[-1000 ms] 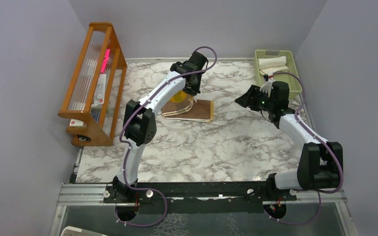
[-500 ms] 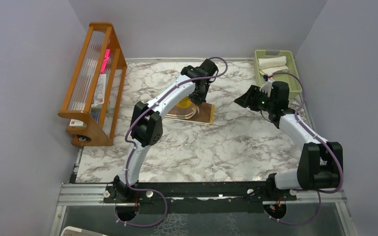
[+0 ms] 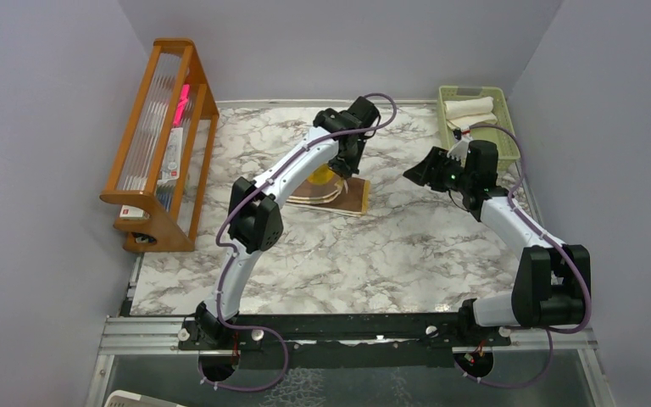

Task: Roll the towels
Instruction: Fold the towel at the center of the board.

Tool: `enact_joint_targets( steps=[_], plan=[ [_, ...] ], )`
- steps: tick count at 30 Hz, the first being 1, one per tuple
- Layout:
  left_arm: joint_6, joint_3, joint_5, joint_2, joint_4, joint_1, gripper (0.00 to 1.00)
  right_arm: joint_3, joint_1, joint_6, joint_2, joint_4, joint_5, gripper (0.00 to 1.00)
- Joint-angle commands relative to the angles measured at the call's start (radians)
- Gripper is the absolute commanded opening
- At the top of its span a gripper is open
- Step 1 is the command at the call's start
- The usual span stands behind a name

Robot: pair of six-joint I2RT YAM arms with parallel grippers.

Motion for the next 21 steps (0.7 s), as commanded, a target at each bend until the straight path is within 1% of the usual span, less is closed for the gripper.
enact_joint_targets(
  steps=[1, 3, 5, 8, 11, 14, 18, 21],
  plan=[
    [0.005, -0.012, 0.044, 0.049, -0.010, -0.023, 0.00, -0.007, 0.002, -0.017, -0.012, -0.006, -0.016, 0.56],
    [0.006, -0.016, 0.053, 0.063, -0.004, -0.026, 0.00, -0.008, 0.002, -0.019, -0.015, -0.007, -0.014, 0.56],
    [0.009, -0.016, 0.061, 0.075, -0.003, -0.031, 0.04, -0.008, 0.002, -0.021, -0.016, -0.010, -0.014, 0.56],
    [0.020, -0.016, 0.082, 0.083, 0.001, -0.038, 0.14, -0.007, 0.002, -0.024, -0.016, -0.007, -0.010, 0.58],
    [0.029, -0.016, 0.109, 0.074, 0.016, -0.038, 0.29, -0.007, 0.002, -0.026, -0.013, -0.006, -0.004, 0.58],
    [0.040, -0.005, 0.148, 0.041, 0.042, -0.032, 0.35, -0.007, 0.002, -0.028, -0.011, -0.006, 0.006, 0.59],
    [0.024, -0.015, 0.201, -0.047, 0.119, 0.008, 0.40, -0.019, 0.002, -0.035, -0.022, -0.002, 0.020, 0.59],
    [0.006, -0.114, 0.224, -0.143, 0.219, 0.074, 0.40, -0.012, 0.032, -0.076, -0.037, -0.015, 0.079, 0.58]
  ],
)
